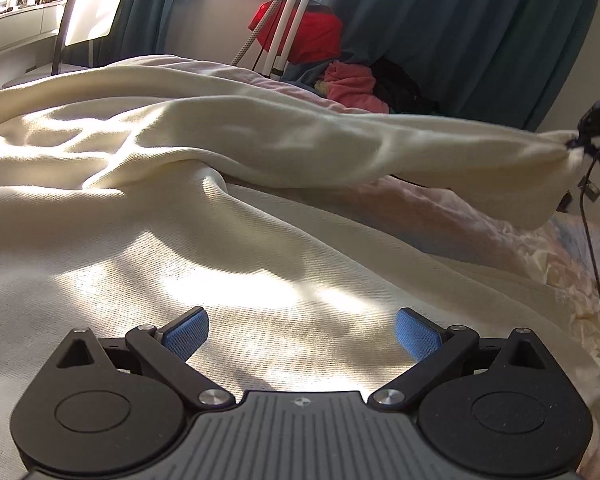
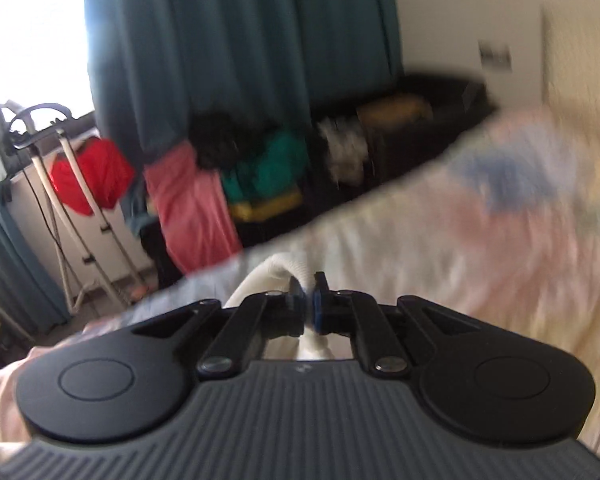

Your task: Fold clothes

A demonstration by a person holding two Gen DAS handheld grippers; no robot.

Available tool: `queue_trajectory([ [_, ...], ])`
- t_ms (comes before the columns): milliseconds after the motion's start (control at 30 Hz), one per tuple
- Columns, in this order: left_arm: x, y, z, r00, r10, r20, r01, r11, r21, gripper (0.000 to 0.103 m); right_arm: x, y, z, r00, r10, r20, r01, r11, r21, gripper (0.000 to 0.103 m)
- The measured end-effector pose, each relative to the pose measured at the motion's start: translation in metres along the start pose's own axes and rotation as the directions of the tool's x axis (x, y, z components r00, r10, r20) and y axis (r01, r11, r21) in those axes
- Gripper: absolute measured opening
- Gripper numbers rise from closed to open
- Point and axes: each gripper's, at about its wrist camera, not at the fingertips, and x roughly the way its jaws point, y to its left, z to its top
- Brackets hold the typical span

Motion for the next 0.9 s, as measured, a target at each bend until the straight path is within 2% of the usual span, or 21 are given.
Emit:
queue_trajectory([
  [33,0.0,0.001,0.001,1.0,0.0,0.001,0.0,1.0,-0.004,0.101,-0.005,0.004,0.005,0.998,0.014,0.067,-0.012,1.0,-0.021,0.007],
  [100,0.001,0.002,0.002,1.0,-0.001,0.003,0.001,1.0,-0.012,0.101,-0.016,0.01,0.013,0.979,0.046,0.198,-0.034,0.997,-0.063,0.007],
  [167,0.001,0.003,0.003,1.0,-0.004,0.001,0.004,1.0,-0.015,0.101,-0.018,0.002,-0.003,0.957,0.024,0.288,0.007,0.994,-0.106,0.007],
  [233,0.002,0.004,0.003,1.0,-0.008,-0.001,0.008,1.0,-0.017,0.101,-0.011,-0.015,-0.034,0.957,-0.011,0.29,0.046,0.992,-0.115,0.007],
  [333,0.001,0.003,0.001,1.0,-0.018,-0.006,0.018,1.0,-0.018,0.101,0.009,-0.058,-0.09,0.99,-0.048,0.13,0.051,0.999,-0.019,0.008],
  [400,-0.001,0.002,0.0,1.0,-0.017,-0.005,0.017,1.0,-0.005,0.101,0.022,-0.088,-0.128,0.998,-0.059,0.003,0.059,0.996,0.066,0.008],
  [500,-0.001,-0.001,-0.001,1.0,-0.005,0.003,0.005,1.0,0.029,0.101,0.01,-0.103,-0.149,0.998,-0.035,-0.047,0.044,0.977,0.207,0.011],
  [633,0.002,-0.009,-0.004,0.999,0.046,0.026,-0.049,0.992,0.113,0.101,-0.006,-0.122,-0.175,0.995,0.008,-0.104,0.033,0.921,0.388,0.016],
  [700,0.006,-0.016,-0.006,0.996,0.08,0.048,-0.087,0.981,0.174,0.101,-0.014,-0.131,-0.188,0.991,0.033,-0.129,0.032,0.88,0.475,0.031],
  [733,0.008,-0.019,-0.007,0.994,0.096,0.061,-0.106,0.973,0.203,0.101,-0.018,-0.135,-0.194,0.989,0.046,-0.14,0.033,0.856,0.516,0.051],
  [767,0.012,-0.022,-0.008,0.991,0.111,0.074,-0.125,0.966,0.228,0.101,-0.022,-0.14,-0.201,0.987,0.06,-0.151,0.034,0.83,0.556,0.064],
  [833,0.02,-0.026,-0.008,0.985,0.141,0.098,-0.163,0.949,0.27,0.1,-0.037,-0.143,-0.208,0.985,0.094,-0.147,0.019,0.781,0.624,0.071],
  [900,0.027,-0.03,-0.008,0.978,0.168,0.123,-0.199,0.929,0.314,0.098,-0.04,-0.138,-0.207,0.969,0.201,-0.145,-0.05,0.731,0.68,0.072],
])
